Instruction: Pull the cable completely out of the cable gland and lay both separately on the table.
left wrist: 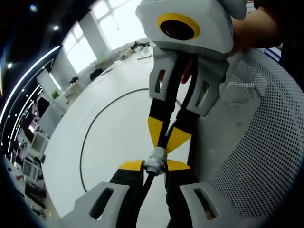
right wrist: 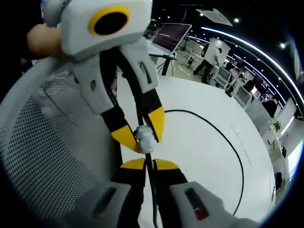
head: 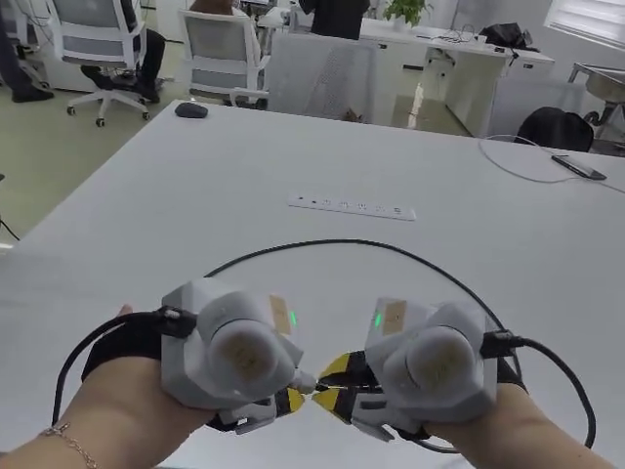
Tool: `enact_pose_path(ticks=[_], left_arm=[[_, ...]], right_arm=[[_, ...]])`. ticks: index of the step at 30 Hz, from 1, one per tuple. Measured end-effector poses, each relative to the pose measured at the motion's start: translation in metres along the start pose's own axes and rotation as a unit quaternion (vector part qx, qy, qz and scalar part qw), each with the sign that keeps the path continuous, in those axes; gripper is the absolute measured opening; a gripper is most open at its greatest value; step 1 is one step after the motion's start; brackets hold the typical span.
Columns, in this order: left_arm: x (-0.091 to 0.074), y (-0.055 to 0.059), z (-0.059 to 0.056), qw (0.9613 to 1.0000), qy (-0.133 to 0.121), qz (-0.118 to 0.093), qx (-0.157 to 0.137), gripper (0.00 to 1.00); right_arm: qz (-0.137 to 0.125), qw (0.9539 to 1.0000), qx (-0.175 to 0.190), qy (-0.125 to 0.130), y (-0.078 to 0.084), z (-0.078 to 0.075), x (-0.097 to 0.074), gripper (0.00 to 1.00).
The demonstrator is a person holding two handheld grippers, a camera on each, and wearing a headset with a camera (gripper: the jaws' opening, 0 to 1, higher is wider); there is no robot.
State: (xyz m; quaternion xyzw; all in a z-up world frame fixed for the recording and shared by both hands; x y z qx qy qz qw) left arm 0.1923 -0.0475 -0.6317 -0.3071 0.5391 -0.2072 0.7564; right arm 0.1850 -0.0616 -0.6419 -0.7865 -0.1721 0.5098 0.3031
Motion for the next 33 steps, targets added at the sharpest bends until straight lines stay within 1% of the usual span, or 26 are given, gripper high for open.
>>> enact_pose_path(ticks=[3, 5, 9, 11, 13, 14, 16, 17, 19, 22, 24, 25, 26, 28, 30, 32, 33], left_arm=[[0.001, 0.000, 0.000, 1.0000, 0.000, 0.002, 0.000, 0.17], [0.001, 0.001, 0.001, 1.0000, -0.002, 0.003, 0.000, 0.17], [0.000, 0.002, 0.002, 1.0000, -0.004, 0.004, -0.003, 0.17], [0.000, 0.002, 0.002, 1.0000, -0.005, 0.004, -0.003, 0.17], [-0.001, 0.002, 0.003, 1.0000, -0.007, 0.003, -0.004, 0.17], [-0.001, 0.002, 0.004, 0.9999, -0.009, 0.002, -0.006, 0.17], [-0.003, 0.001, 0.006, 0.9999, -0.013, -0.002, -0.010, 0.17], [-0.003, 0.001, 0.007, 0.9998, -0.013, -0.003, -0.014, 0.17], [-0.003, 0.001, 0.007, 0.9998, -0.013, -0.003, -0.015, 0.17], [-0.003, 0.000, 0.006, 0.9998, -0.013, -0.004, -0.013, 0.17], [-0.003, 0.001, 0.006, 0.9998, -0.014, -0.004, -0.013, 0.17], [-0.003, 0.001, 0.007, 0.9998, -0.016, -0.004, -0.013, 0.17], [-0.004, 0.000, 0.008, 0.9997, -0.016, -0.005, -0.015, 0.17], [-0.004, 0.000, 0.008, 0.9997, -0.016, -0.008, -0.018, 0.17], [-0.003, 0.000, 0.007, 0.9997, -0.015, -0.007, -0.016, 0.17], [-0.003, 0.000, 0.008, 0.9998, -0.014, -0.006, -0.014, 0.17], [-0.004, -0.001, 0.008, 0.9998, -0.014, -0.007, -0.013, 0.17]], right_arm=[[0.002, 1.0000, 0.004, -0.001, 0.002, 0.000, 0.001, 0.05], [0.012, 0.9999, 0.001, 0.001, 0.006, -0.001, 0.001, 0.05], [0.034, 0.9994, 0.008, 0.004, 0.015, -0.003, 0.002, 0.05], [0.040, 0.9991, 0.013, 0.005, 0.018, -0.003, 0.002, 0.05], [0.053, 0.9983, 0.023, 0.007, 0.024, -0.005, 0.002, 0.05], [0.076, 0.9968, 0.025, 0.006, 0.033, -0.004, 0.001, 0.05], [0.108, 0.9938, 0.022, 0.013, 0.046, -0.007, -0.001, 0.05], [0.114, 0.9931, 0.025, 0.014, 0.049, -0.007, -0.001, 0.05], [0.116, 0.9923, 0.040, 0.015, 0.052, -0.008, -0.002, 0.05], [0.125, 0.9908, 0.051, 0.016, 0.057, -0.008, -0.002, 0.05], [0.143, 0.9878, 0.058, 0.016, 0.065, -0.008, -0.003, 0.05], [0.162, 0.9851, 0.057, 0.014, 0.072, -0.007, -0.005, 0.05], [0.173, 0.9831, 0.059, 0.014, 0.077, -0.007, -0.006, 0.05], [0.187, 0.9797, 0.071, 0.020, 0.084, -0.008, -0.008, 0.04], [0.189, 0.9775, 0.090, 0.018, 0.087, -0.009, -0.010, 0.04], [0.175, 0.9781, 0.112, 0.012, 0.084, -0.010, -0.009, 0.04], [0.170, 0.9787, 0.115, 0.009, 0.083, -0.011, -0.009, 0.04]])
Point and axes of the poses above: the centre of the closed fingertips' face, and the gripper's own axes: x roughly forward along the fingers, z roughly to its left, y roughly out of its underside, the point moved 1 cm from there along -x, roughly backward along the fingers, and after that the axes turned 6 degrees about -x, right-handed, at the moved point
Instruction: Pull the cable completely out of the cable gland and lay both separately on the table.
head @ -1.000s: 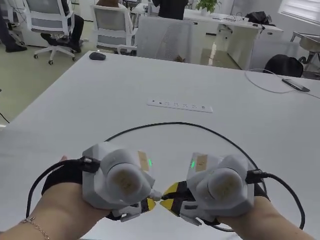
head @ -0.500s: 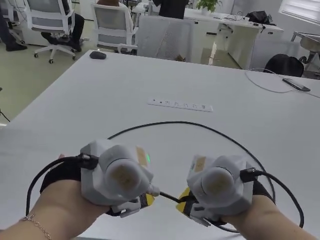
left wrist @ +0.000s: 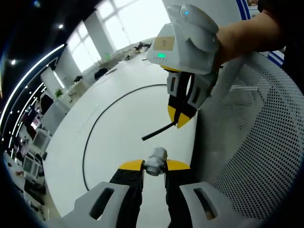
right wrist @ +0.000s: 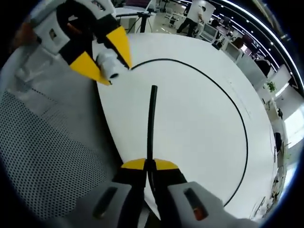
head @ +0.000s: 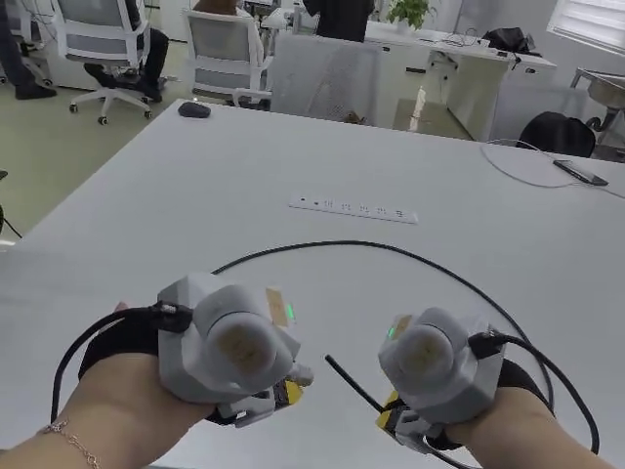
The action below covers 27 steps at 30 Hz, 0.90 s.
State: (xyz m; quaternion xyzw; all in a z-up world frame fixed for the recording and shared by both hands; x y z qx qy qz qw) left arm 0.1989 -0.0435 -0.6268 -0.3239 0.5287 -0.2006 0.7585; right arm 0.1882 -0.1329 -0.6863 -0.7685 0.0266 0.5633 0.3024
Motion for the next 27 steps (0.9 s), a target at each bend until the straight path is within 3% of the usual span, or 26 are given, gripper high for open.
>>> enact_pose_path(ticks=[3, 6, 8, 10, 14, 18, 20, 23, 27], left_arm=[[-0.003, -0.002, 0.006, 0.9999, -0.006, -0.007, -0.006, 0.17], [-0.002, 0.001, 0.005, 0.9999, -0.004, -0.003, -0.010, 0.17], [-0.001, 0.002, 0.004, 0.9999, -0.001, 0.000, -0.010, 0.17], [0.000, 0.002, 0.003, 1.0000, -0.001, 0.002, -0.007, 0.17], [0.001, 0.007, 0.000, 0.9999, 0.005, 0.011, -0.009, 0.17], [0.002, 0.012, -0.002, 0.9997, 0.009, 0.021, -0.013, 0.17], [0.003, 0.013, -0.002, 0.9996, 0.010, 0.024, -0.013, 0.17], [0.003, 0.013, -0.003, 0.9995, 0.014, 0.023, -0.017, 0.17], [0.003, 0.009, -0.001, 0.9990, 0.024, 0.013, -0.034, 0.17]], right_arm=[[-0.025, 0.9987, 0.022, -0.039, -0.010, -0.005, 0.001, 0.04], [-0.040, 0.9979, 0.019, -0.046, -0.021, -0.025, 0.005, 0.04], [-0.063, 0.9947, 0.048, -0.066, -0.033, -0.037, 0.015, 0.04], [-0.062, 0.9938, 0.062, -0.068, -0.036, -0.053, 0.031, 0.04], [-0.061, 0.9951, 0.065, -0.043, -0.042, -0.086, 0.061, 0.04], [-0.071, 0.9913, 0.111, -0.007, -0.045, -0.121, 0.084, 0.06], [-0.059, 0.9904, 0.125, 0.011, -0.039, -0.134, 0.088, 0.11], [-0.052, 0.9901, 0.127, 0.029, -0.035, -0.143, 0.082, 0.30], [-0.087, 0.9868, 0.133, 0.030, -0.039, -0.141, 0.050, 0.30]])
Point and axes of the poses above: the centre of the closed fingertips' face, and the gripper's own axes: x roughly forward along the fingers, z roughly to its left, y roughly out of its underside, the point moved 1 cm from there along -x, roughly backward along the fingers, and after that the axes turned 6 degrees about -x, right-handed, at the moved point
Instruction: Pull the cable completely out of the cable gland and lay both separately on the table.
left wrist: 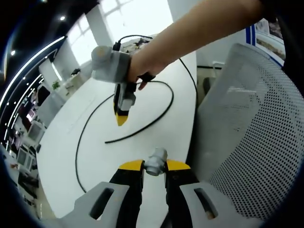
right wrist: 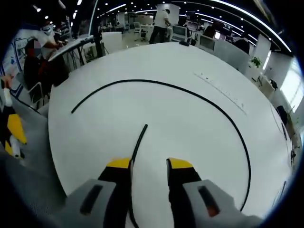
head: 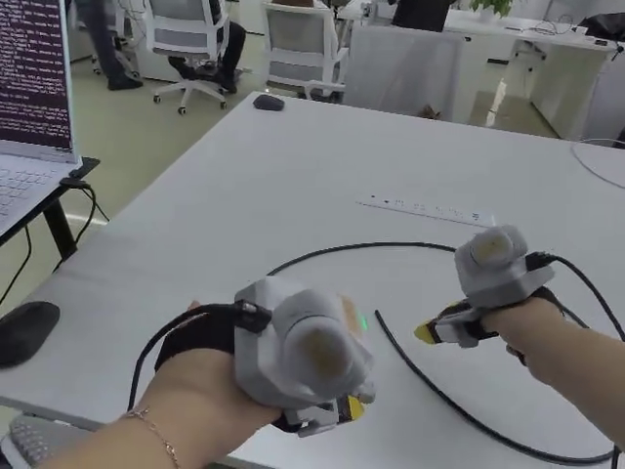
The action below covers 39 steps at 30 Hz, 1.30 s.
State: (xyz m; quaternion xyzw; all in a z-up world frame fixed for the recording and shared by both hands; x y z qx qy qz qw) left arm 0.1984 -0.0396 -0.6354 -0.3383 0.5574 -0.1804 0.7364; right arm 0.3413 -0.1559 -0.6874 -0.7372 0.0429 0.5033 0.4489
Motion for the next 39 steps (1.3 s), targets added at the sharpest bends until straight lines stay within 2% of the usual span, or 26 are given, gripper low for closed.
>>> enact_pose_path(ticks=[4, 5, 6, 7, 10, 12, 14, 16, 20, 23, 24, 26, 27, 28, 32, 35, 36, 39], left_arm=[[-0.002, -0.008, -0.002, 0.9997, 0.020, -0.010, -0.011, 0.17], [-0.002, -0.010, -0.003, 0.9993, 0.029, -0.014, -0.018, 0.17], [-0.001, -0.016, -0.008, 0.9981, 0.049, -0.027, -0.025, 0.17], [-0.001, -0.017, -0.009, 0.9976, 0.058, -0.029, -0.026, 0.17], [0.005, -0.023, -0.008, 0.9958, 0.081, -0.033, -0.027, 0.17], [0.013, -0.023, -0.005, 0.9944, 0.095, -0.031, -0.034, 0.17], [0.022, -0.020, 0.000, 0.9940, 0.100, -0.026, -0.035, 0.17], [0.035, -0.013, 0.005, 0.9934, 0.108, -0.013, -0.035, 0.17], [0.065, 0.009, 0.013, 0.9893, 0.132, 0.017, -0.058, 0.17], [0.086, 0.023, 0.020, 0.9873, 0.137, 0.027, -0.077, 0.17], [0.092, 0.026, 0.022, 0.9877, 0.136, 0.026, -0.073, 0.17], [0.105, 0.040, 0.028, 0.9883, 0.130, 0.045, -0.066, 0.17], [0.108, 0.044, 0.030, 0.9885, 0.130, 0.053, -0.057, 0.17], [0.113, 0.047, 0.030, 0.9881, 0.131, 0.054, -0.060, 0.18], [0.120, 0.050, 0.032, 0.9890, 0.129, 0.050, -0.053, 0.18], [0.121, 0.053, 0.028, 0.9889, 0.131, 0.053, -0.045, 0.18], [0.121, 0.051, 0.028, 0.9899, 0.130, 0.045, -0.035, 0.18], [0.121, 0.051, 0.025, 0.9880, 0.137, 0.050, -0.050, 0.21]], right_arm=[[-0.040, 0.9991, -0.009, -0.005, -0.009, 0.015, -0.042, 0.32], [-0.048, 0.9987, -0.014, -0.008, -0.010, 0.023, -0.058, 0.32], [-0.060, 0.9981, -0.012, -0.009, -0.011, 0.029, -0.069, 0.32], [-0.076, 0.9969, -0.011, -0.012, -0.013, 0.037, -0.084, 0.33], [-0.089, 0.9959, -0.014, -0.009, -0.007, 0.057, -0.119, 0.33], [-0.101, 0.9948, -0.017, 0.002, -0.002, 0.068, -0.140, 0.32], [-0.110, 0.9938, -0.016, 0.009, 0.002, 0.076, -0.154, 0.33], [-0.118, 0.9928, -0.011, 0.017, 0.008, 0.087, -0.169, 0.32], [-0.133, 0.9902, 0.011, 0.040, 0.019, 0.100, -0.189, 0.32], [-0.148, 0.9874, 0.031, 0.048, 0.022, 0.107, -0.199, 0.32], [-0.156, 0.9856, 0.041, 0.050, 0.021, 0.108, -0.201, 0.32], [-0.159, 0.9852, 0.044, 0.048, 0.022, 0.112, -0.205, 0.32], [-0.160, 0.9849, 0.045, 0.051, 0.023, 0.113, -0.207, 0.32], [-0.160, 0.9847, 0.043, 0.054, 0.023, 0.113, -0.209, 0.32], [-0.162, 0.9835, 0.046, 0.065, 0.023, 0.111, -0.217, 0.32], [-0.168, 0.9820, 0.050, 0.071, 0.022, 0.110, -0.222, 0.32], [-0.166, 0.9821, 0.049, 0.074, 0.022, 0.109, -0.222, 0.32], [-0.162, 0.9826, 0.047, 0.077, 0.024, 0.108, -0.225, 0.32]])
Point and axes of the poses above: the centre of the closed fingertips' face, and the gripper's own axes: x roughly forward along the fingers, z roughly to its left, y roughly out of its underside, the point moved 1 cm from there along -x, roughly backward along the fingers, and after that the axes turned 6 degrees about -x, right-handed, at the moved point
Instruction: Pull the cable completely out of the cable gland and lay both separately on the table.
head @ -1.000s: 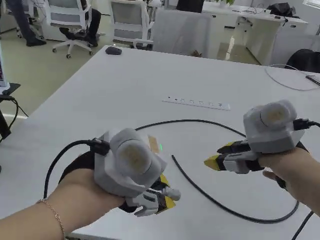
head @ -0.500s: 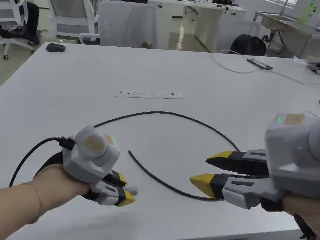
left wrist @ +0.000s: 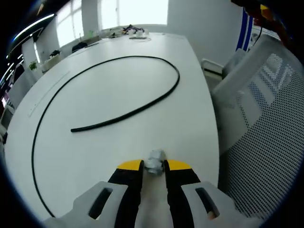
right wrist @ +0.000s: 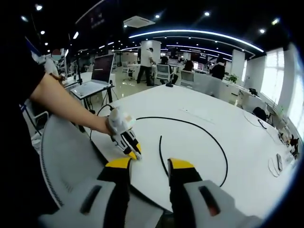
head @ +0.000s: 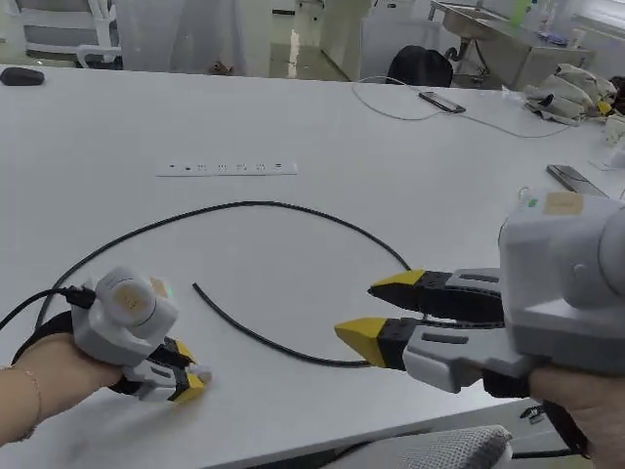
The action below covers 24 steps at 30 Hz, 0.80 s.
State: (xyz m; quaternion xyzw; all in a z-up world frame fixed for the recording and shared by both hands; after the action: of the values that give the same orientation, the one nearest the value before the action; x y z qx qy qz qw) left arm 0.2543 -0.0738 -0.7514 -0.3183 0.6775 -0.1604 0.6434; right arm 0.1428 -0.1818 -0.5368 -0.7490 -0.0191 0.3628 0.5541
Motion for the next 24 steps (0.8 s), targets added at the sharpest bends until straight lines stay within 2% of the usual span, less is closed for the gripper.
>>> enact_pose_path(ticks=[5, 8, 10, 14, 16, 19, 21, 24], left_arm=[[-0.003, 0.002, 0.000, 1.0000, -0.002, 0.007, -0.006, 0.34], [-0.013, 0.000, -0.001, 0.9999, -0.003, 0.004, -0.009, 0.36], [-0.026, -0.003, -0.002, 0.9999, -0.004, 0.002, -0.011, 0.38], [-0.058, -0.010, -0.007, 0.9994, -0.007, -0.013, -0.030, 0.40], [-0.079, -0.014, -0.014, 0.9992, -0.011, -0.017, -0.035, 0.43], [-0.111, -0.012, -0.028, 0.9989, -0.010, -0.017, -0.043, 0.42], [-0.128, -0.012, -0.035, 0.9986, -0.017, -0.024, -0.045, 0.43], [-0.156, -0.007, -0.048, 0.9958, -0.020, -0.038, -0.080, 0.44]], right_arm=[[0.001, 1.0000, -0.002, 0.000, 0.000, -0.003, 0.001, 0.32], [0.014, 0.9999, 0.001, -0.008, 0.008, -0.003, 0.006, 0.33], [0.028, 0.9995, 0.002, -0.017, 0.016, -0.001, 0.010, 0.33], [0.048, 0.9976, 0.029, -0.041, 0.034, 0.008, 0.020, 0.33], [0.059, 0.9963, 0.035, -0.051, 0.043, 0.011, 0.025, 0.34], [0.082, 0.9935, 0.034, -0.072, 0.056, 0.019, 0.034, 0.36], [0.094, 0.9913, 0.042, -0.082, 0.062, 0.022, 0.036, 0.37], [0.111, 0.9884, 0.042, -0.094, 0.070, 0.026, 0.040, 0.38]])
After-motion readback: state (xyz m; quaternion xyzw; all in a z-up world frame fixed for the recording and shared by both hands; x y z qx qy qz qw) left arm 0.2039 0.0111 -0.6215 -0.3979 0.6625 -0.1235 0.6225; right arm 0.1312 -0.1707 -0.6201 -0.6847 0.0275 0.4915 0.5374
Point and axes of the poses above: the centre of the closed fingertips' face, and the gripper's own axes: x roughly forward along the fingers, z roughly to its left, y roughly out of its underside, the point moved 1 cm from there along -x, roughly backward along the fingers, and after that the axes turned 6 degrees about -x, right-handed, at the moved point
